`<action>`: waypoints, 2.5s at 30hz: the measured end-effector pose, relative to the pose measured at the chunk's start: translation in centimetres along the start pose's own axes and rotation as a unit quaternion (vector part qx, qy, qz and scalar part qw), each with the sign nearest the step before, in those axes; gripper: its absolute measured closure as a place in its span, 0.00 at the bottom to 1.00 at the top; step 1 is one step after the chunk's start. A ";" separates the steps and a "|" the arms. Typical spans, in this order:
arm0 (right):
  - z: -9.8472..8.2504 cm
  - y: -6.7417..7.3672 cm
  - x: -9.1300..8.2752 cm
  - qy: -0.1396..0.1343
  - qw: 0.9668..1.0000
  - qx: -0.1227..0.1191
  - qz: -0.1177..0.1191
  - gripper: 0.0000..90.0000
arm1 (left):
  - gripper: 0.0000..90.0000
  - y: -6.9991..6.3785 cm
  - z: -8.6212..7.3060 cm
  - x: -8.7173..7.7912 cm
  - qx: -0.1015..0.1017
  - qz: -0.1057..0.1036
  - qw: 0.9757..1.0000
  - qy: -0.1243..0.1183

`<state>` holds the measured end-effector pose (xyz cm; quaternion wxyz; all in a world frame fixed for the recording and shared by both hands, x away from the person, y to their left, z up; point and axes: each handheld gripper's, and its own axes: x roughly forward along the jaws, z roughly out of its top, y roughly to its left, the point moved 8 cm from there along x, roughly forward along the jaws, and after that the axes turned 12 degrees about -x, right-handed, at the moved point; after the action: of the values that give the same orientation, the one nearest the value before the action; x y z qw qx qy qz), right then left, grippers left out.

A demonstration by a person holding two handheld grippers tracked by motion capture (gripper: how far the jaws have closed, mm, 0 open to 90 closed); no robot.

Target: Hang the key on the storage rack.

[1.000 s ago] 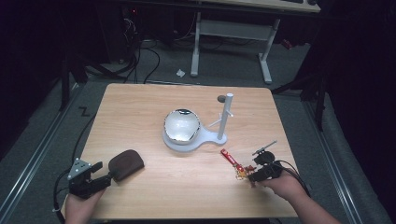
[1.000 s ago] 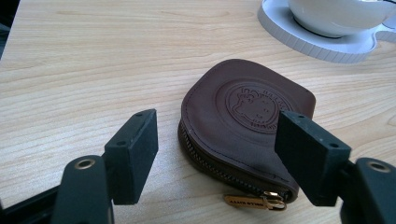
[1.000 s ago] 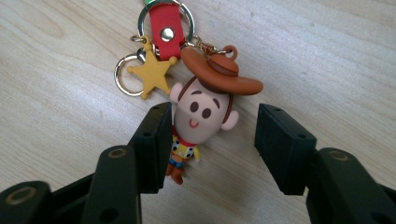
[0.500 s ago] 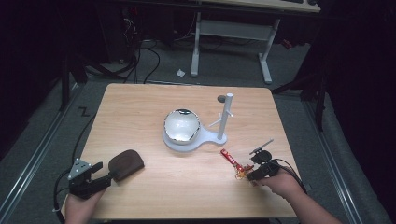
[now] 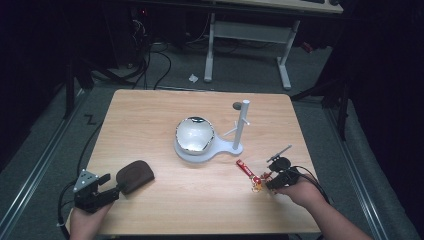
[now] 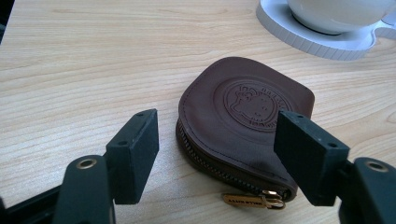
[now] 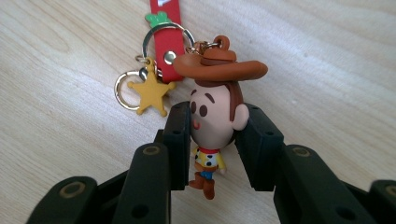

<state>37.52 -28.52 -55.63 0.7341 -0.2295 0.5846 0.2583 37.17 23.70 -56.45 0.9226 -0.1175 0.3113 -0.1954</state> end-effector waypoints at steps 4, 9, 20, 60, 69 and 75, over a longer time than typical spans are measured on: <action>0.4 0.0 -0.4 0.001 1.000 -0.005 -0.004 0.74 | 0.35 0.0 0.0 0.0 -0.001 -0.001 1.000 0.000; 1.1 0.4 -0.4 -0.002 1.000 -0.014 -0.004 0.74 | 0.35 0.0 0.0 0.0 -0.001 -0.001 1.000 -0.001; 2.1 1.3 -0.4 -0.004 1.000 -0.028 -0.001 0.74 | 0.35 0.0 0.0 0.0 -0.001 -0.002 1.000 0.000; 1.4 0.7 -9.5 -0.048 0.999 -0.023 -0.005 0.74 | 0.30 -0.4 0.3 -0.4 0.000 -0.021 1.000 -0.016; 2.4 0.4 -12.1 -0.034 0.999 -0.039 -0.006 0.74 | 0.30 -0.2 0.4 -0.6 -0.005 -0.021 1.000 -0.016; 3.0 0.2 -13.9 -0.024 0.998 -0.051 -0.020 0.74 | 0.33 -0.1 0.5 -0.6 -0.003 -0.025 1.000 -0.018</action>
<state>37.02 -27.98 -41.41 0.7406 -0.2716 0.5480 0.2784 36.95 23.90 -55.69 0.9224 -0.1317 0.2925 -0.2153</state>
